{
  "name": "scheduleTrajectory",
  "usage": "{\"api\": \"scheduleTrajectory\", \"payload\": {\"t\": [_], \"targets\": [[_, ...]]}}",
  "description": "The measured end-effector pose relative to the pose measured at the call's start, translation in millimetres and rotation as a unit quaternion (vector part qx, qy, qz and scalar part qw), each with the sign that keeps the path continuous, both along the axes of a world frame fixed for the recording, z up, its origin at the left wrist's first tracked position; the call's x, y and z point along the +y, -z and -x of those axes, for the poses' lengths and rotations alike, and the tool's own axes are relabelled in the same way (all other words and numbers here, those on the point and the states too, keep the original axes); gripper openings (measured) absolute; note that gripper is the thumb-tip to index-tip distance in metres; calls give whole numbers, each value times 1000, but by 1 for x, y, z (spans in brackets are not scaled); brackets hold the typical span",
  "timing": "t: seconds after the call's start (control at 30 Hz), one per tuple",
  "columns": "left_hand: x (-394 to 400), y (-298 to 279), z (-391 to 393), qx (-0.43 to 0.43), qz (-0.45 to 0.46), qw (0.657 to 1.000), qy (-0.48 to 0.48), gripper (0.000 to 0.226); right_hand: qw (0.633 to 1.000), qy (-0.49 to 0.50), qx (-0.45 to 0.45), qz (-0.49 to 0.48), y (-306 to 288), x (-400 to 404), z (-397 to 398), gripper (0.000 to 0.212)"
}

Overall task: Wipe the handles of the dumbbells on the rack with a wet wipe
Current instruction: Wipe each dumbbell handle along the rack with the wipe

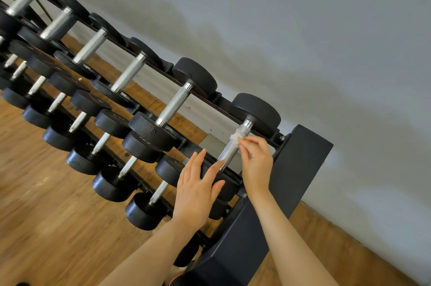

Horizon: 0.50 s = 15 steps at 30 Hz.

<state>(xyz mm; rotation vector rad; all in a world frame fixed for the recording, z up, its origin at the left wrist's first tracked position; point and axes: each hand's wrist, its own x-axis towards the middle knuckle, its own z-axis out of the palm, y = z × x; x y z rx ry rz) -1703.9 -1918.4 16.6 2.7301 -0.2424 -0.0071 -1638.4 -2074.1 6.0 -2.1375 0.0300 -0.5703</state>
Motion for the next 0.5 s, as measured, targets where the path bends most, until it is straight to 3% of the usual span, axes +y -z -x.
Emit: {"api": "scheduleTrajectory", "payload": {"t": [0.5], "targets": [[-1, 3, -1, 7, -9, 1000, 0, 47, 995, 29, 25, -96, 3, 4, 1, 21]]}}
